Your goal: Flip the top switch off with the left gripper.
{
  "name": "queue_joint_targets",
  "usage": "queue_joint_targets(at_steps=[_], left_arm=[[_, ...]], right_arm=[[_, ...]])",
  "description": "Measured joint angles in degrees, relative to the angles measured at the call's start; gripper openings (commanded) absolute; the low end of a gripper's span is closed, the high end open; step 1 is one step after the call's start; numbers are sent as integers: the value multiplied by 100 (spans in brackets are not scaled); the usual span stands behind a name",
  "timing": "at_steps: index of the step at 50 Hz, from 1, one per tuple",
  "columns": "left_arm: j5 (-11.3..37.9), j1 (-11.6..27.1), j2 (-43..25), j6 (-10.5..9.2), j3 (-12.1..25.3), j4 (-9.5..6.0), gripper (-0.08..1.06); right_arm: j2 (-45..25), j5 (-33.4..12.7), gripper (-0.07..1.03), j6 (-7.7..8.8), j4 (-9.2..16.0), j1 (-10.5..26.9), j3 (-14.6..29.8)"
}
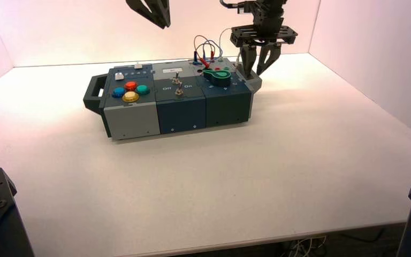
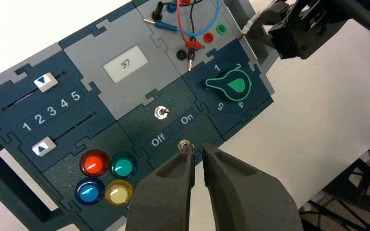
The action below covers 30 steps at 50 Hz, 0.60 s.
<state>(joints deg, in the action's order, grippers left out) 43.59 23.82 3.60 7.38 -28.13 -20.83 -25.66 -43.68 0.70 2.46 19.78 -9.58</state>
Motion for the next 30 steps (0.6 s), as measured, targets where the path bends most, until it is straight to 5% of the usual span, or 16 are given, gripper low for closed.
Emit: queue_joint_targets(at_steps=[12, 30], left_arm=[[0, 105, -299, -44, 53, -202, 9], [-9, 272, -1160, -193, 387, -290, -4]], right_arm=[[-149, -299, 1, -9, 18, 26, 202], [-167, -369, -2, 0, 18, 26, 246]])
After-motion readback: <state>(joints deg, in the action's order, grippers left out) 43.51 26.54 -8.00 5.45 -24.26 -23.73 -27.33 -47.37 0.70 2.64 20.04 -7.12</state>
